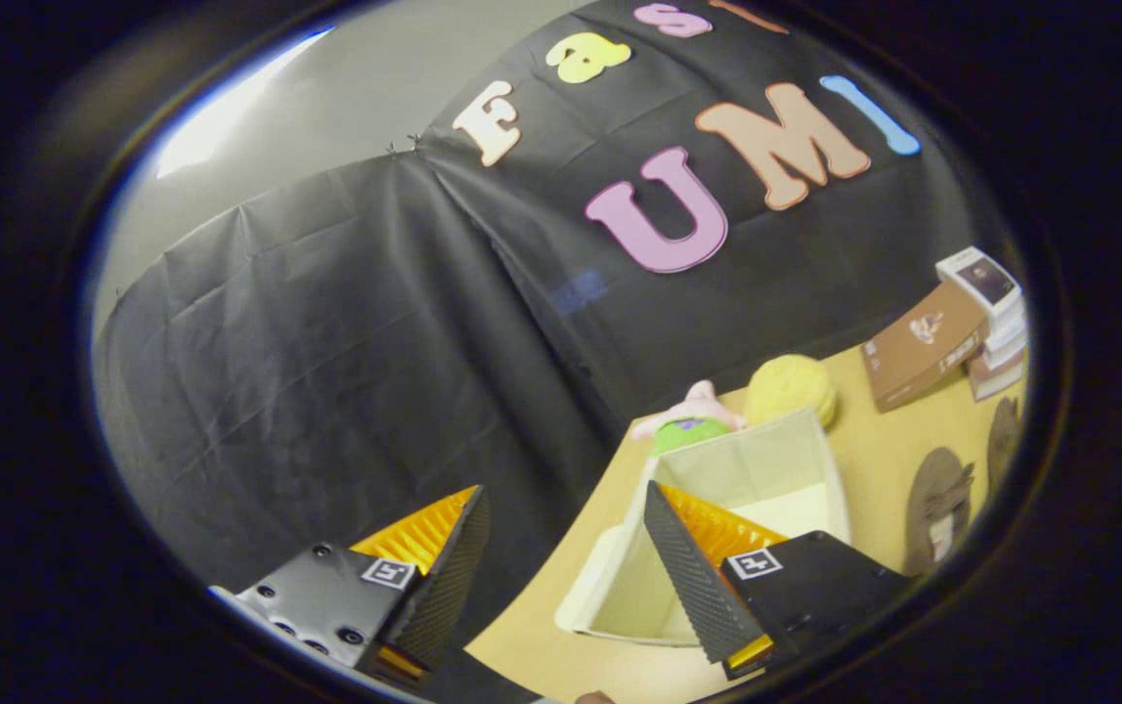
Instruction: Open the storage box then place both shoes into the box .Put the left shoe in first, then the right shoe, with the right side of both shoes facing outward in a uniform manner.
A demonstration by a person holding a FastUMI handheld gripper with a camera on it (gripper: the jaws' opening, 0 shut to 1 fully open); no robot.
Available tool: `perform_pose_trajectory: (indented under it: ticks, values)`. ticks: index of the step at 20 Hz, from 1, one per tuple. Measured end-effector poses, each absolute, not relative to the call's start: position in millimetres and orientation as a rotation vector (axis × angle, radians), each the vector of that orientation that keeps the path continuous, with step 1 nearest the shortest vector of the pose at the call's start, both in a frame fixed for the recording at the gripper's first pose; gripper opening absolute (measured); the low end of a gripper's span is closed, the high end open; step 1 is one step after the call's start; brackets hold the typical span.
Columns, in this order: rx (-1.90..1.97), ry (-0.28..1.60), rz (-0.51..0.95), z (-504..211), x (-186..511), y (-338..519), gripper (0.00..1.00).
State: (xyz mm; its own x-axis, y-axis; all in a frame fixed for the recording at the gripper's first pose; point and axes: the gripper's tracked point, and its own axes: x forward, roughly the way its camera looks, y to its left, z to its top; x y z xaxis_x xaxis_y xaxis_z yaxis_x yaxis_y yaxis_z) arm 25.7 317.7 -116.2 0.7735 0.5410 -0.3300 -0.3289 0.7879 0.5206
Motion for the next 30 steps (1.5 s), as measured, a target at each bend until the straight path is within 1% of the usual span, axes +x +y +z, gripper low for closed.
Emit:
perform_pose_trajectory:
  ticks: [11, 15, 18, 22, 30]
  values:
    - [0.139, 0.356, 0.267, -104.0, 32.7, 134.5, 1.00]
    - [0.035, 0.351, 0.208, -117.8, 36.1, 75.4, 1.00]
    - [0.006, 0.371, 0.163, -127.7, 37.5, 38.1, 1.00]
    - [-0.030, 0.423, 0.145, -153.1, 40.1, 7.7, 1.00]
    - [-0.008, 0.613, 0.187, -237.1, 43.6, 3.7, 1.00]
